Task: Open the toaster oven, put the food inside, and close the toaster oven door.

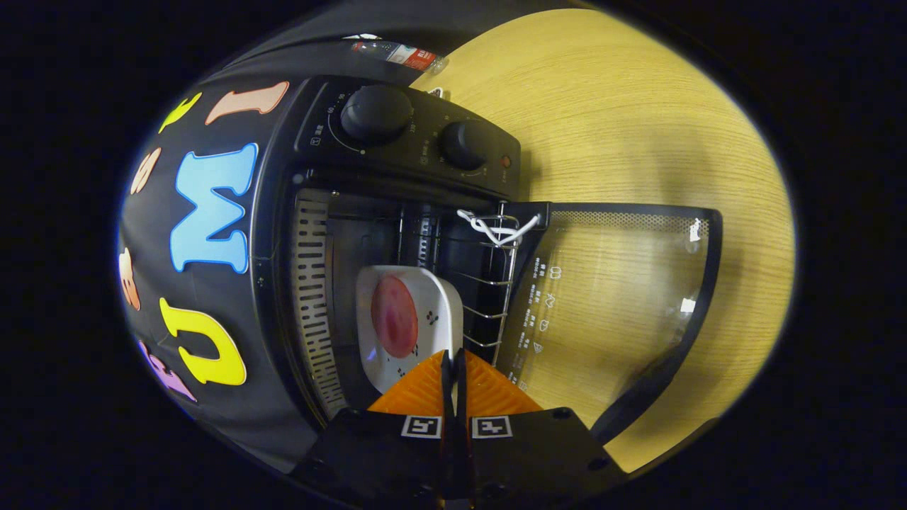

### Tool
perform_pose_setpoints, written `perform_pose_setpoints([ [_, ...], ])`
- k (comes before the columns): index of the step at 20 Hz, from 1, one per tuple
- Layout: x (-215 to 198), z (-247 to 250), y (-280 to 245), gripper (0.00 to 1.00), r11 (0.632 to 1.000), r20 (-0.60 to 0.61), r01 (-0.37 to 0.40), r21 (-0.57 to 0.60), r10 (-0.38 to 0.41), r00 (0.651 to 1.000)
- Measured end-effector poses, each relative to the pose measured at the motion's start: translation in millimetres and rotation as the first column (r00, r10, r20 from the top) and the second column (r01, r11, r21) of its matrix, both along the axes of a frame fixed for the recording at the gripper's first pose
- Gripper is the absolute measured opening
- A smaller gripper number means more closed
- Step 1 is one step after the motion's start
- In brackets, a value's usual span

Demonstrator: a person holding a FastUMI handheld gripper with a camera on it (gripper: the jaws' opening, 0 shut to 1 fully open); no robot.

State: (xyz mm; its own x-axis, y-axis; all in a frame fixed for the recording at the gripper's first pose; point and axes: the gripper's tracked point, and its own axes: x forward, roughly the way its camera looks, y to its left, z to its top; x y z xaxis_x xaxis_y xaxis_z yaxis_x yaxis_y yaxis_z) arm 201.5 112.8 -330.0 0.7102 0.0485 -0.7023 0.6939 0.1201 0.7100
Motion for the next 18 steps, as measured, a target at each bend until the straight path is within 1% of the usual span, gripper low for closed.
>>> perform_pose_setpoints([
  [3,5.9,-2.0,-2.6,0.02,1.000,0.008,0.013,-0.014,-0.013,1.000],
  [4,6.9,-0.8,-0.2,0.02,1.000,0.019,0.003,-0.016,-0.002,1.000],
  [6,8.0,4.2,2.5,0.10,0.999,0.062,-0.031,-0.024,0.032,0.998],
  [7,8.3,11.5,7.4,0.12,0.998,0.094,-0.055,-0.020,0.057,0.994],
  [9,6.2,28.0,11.0,0.54,0.996,0.150,-0.093,-0.012,0.094,0.984],
  [11,-2.5,37.0,11.5,0.96,0.993,0.162,-0.121,-0.016,0.122,0.979],
  [12,-8.2,39.2,14.2,0.98,0.988,0.164,-0.150,-0.022,0.151,0.975],
  [15,-33.4,46.9,20.5,0.98,0.964,0.162,-0.253,-0.083,0.263,0.951],
  [17,-52.4,52.8,24.7,0.98,0.928,0.155,-0.335,-0.160,0.359,0.920],
  [18,-62.9,55.4,27.8,0.98,0.901,0.147,-0.381,-0.205,0.414,0.899],
])
